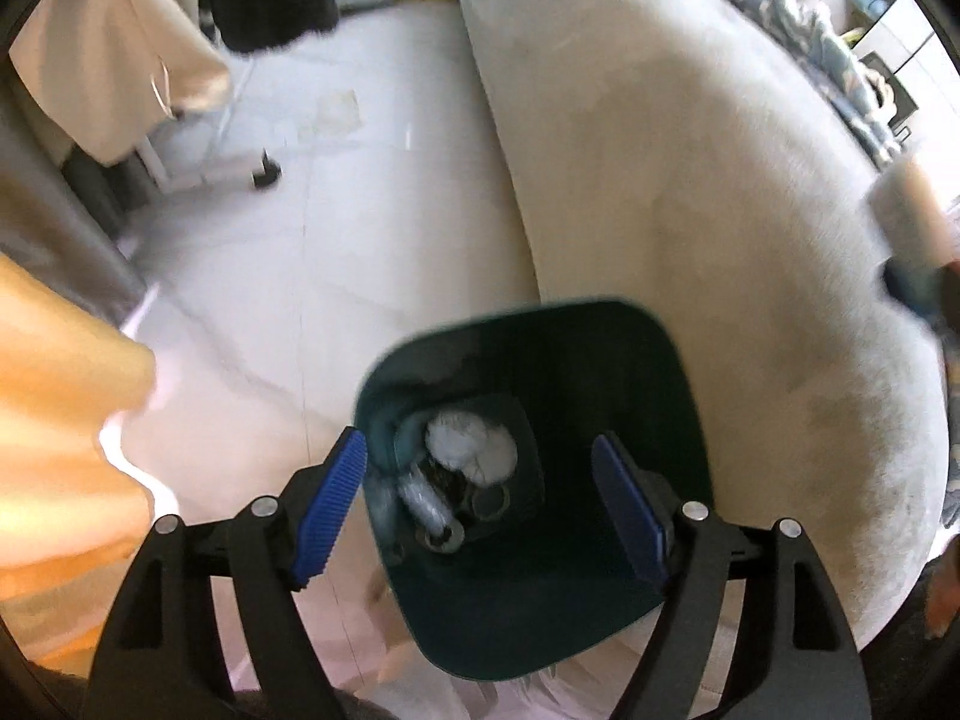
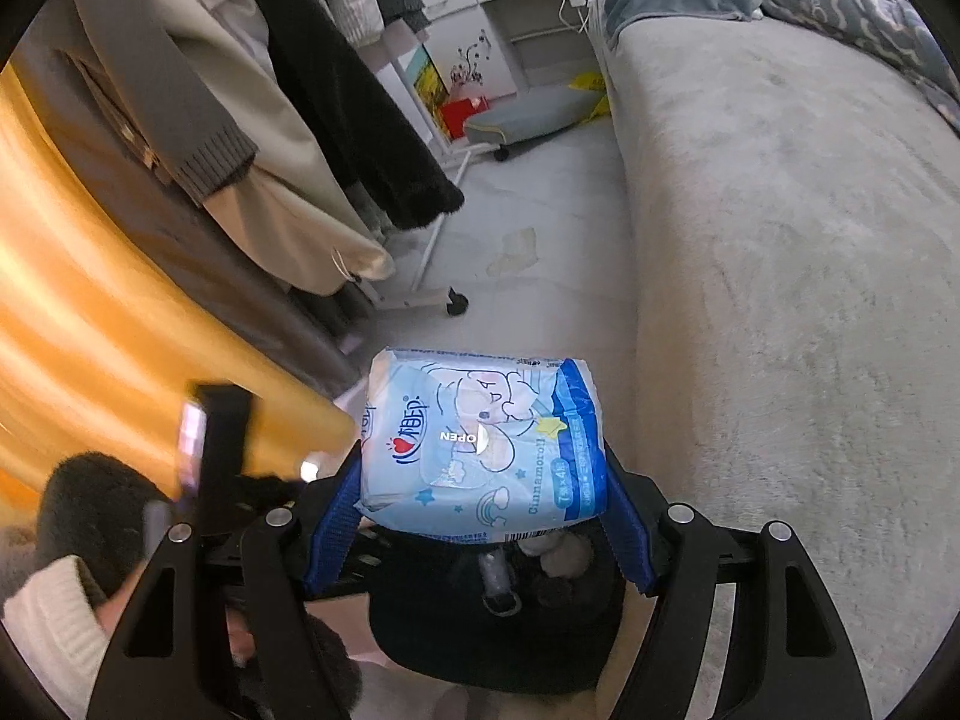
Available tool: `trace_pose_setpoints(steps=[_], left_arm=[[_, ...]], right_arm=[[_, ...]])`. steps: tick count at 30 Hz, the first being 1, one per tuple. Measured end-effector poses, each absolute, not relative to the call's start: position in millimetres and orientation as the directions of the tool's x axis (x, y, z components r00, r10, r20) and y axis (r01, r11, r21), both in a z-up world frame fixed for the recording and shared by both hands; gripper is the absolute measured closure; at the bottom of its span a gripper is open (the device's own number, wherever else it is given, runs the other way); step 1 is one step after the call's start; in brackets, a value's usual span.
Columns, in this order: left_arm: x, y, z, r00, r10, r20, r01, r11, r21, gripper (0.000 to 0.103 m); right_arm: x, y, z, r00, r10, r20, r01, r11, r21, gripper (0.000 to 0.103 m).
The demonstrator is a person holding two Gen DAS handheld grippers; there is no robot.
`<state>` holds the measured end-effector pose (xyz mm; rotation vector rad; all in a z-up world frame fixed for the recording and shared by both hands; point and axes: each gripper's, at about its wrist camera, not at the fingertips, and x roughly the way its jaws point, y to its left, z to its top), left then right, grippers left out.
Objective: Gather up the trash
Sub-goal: 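Open the left tool to drop the bubble-wrap roll into the bin, then open the right tool to drop the diaper packet into the bin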
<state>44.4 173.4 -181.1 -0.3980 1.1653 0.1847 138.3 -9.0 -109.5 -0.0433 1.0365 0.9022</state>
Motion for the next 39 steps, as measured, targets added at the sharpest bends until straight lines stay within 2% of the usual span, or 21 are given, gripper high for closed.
trace_pose_setpoints(steps=[11,18,28,31,32,34,39], left_arm=[[18.0,192.2,-94.8,0.634,0.005,-0.773,-0.34,0.9,-0.272,0.033],[8.8,177.9,-64.3,0.703,0.028,-0.711,-0.28,0.93,-0.24,0.039],[-15.9,170.3,-31.3,0.735,0.029,-0.677,-0.253,0.938,-0.235,0.039],[-19.1,168.9,-23.9,0.728,0.084,-0.68,-0.285,0.94,-0.188,0.032],[-19.7,167.4,-20.4,0.729,0.099,-0.677,-0.291,0.941,-0.175,0.03],[-22.4,163.5,-12.5,0.741,0.111,-0.662,-0.286,0.944,-0.162,0.021],[-27.9,143.9,11.4,0.778,0.134,-0.613,-0.25,0.962,-0.106,0.007]], right_arm=[[135.3,7.9,-132.3,0.154,0.576,-0.803,-0.674,0.656,0.341,0.031],[129.2,26.0,-171.7,0.104,0.481,-0.87,-0.707,0.652,0.276,0.031],[115.2,49.5,-211.1,0.042,0.377,-0.925,-0.757,0.616,0.216,0.03],[113.4,50.7,-210.9,0.038,0.374,-0.927,-0.763,0.61,0.214,0.026],[113.9,50.3,-208.0,0.038,0.385,-0.922,-0.761,0.609,0.223,0.019],[113.8,47.7,-200.0,0.022,0.427,-0.904,-0.759,0.596,0.263,0.012],[104.2,44.9,-166.6,0.07,0.471,-0.88,-0.795,0.56,0.236,0.009]])
